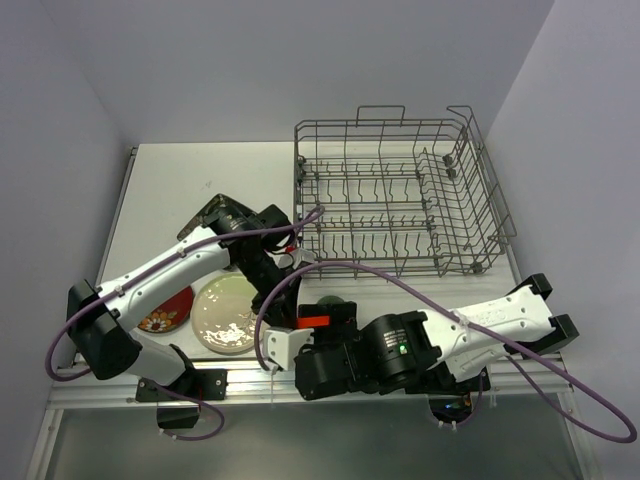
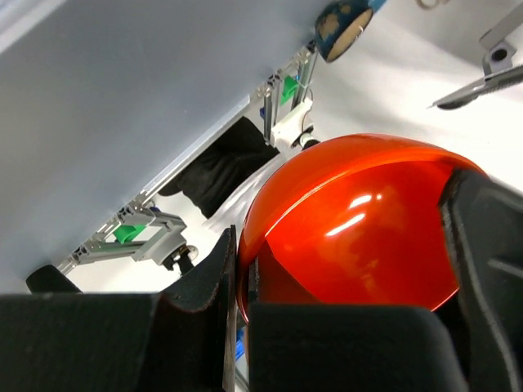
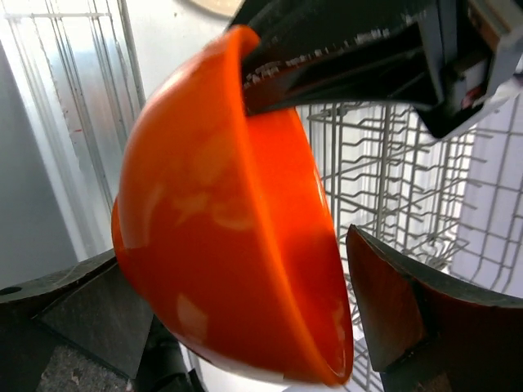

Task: Load the mixed dishes into the dish rack

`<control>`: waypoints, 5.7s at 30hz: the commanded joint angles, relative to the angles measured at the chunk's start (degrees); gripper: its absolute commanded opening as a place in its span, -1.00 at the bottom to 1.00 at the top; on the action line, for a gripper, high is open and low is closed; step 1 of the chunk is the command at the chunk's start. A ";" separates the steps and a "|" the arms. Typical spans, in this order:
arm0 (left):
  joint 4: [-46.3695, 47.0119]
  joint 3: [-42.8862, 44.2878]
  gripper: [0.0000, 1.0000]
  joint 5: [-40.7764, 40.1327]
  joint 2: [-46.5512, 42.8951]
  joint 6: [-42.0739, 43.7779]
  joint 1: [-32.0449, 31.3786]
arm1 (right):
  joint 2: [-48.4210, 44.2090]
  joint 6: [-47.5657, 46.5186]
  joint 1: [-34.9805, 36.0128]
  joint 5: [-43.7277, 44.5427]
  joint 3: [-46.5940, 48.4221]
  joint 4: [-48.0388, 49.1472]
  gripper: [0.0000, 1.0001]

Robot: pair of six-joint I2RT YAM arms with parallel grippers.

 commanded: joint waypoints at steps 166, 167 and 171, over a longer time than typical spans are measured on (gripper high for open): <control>18.48 14.28 0.78 -36.94 -7.28 4.62 20.00 | 30.68 41.33 -94.02 -62.16 3.24 75.80 -1.00; 18.48 14.20 0.78 -37.02 -7.37 4.53 20.08 | 30.95 40.98 -94.10 -62.07 3.42 75.71 -1.00; 17.95 13.93 0.77 -37.38 -7.46 4.01 20.00 | 32.18 41.24 -94.28 -61.81 2.98 76.23 -1.00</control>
